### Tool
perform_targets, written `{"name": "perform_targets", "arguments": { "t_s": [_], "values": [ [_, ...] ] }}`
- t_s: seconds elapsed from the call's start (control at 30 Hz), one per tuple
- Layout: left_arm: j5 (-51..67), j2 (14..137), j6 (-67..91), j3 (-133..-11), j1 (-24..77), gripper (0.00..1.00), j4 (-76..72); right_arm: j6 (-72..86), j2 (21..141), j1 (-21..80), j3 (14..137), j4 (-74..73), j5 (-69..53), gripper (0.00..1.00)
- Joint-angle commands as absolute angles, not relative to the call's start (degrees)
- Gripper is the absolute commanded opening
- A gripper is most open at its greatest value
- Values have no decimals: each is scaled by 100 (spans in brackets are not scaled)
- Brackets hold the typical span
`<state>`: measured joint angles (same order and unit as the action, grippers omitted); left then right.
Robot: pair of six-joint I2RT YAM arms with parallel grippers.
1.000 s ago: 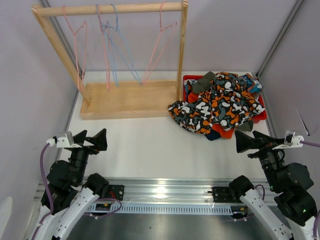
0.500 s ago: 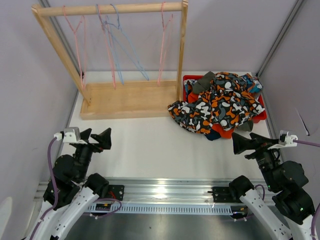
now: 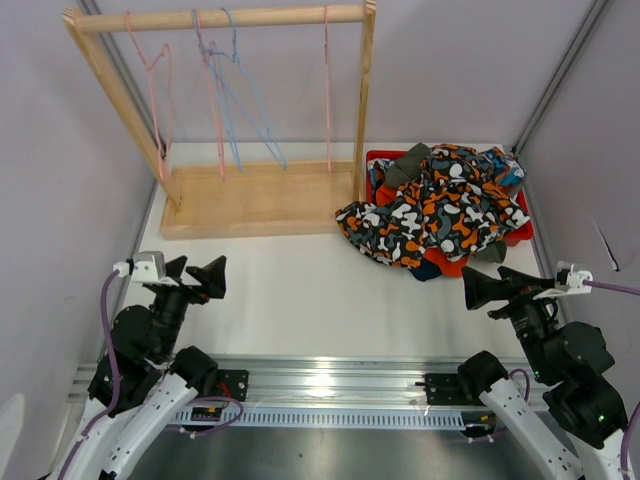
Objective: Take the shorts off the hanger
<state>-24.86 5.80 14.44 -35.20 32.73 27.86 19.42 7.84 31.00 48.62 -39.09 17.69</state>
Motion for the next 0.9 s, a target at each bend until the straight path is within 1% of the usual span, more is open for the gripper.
{"name": "perform_targets", "arguments": {
  "t_s": [0.0, 0.87],
  "values": [
    [-2408, 677, 1318, -3516, 3287, 98, 2628, 1890, 694, 3120, 4860, -3753, 1775, 99],
    [-2461, 703, 1345, -3524, 3296, 99, 2646, 1863, 545, 3120, 4816, -3709, 1767, 99]
  ]
}}
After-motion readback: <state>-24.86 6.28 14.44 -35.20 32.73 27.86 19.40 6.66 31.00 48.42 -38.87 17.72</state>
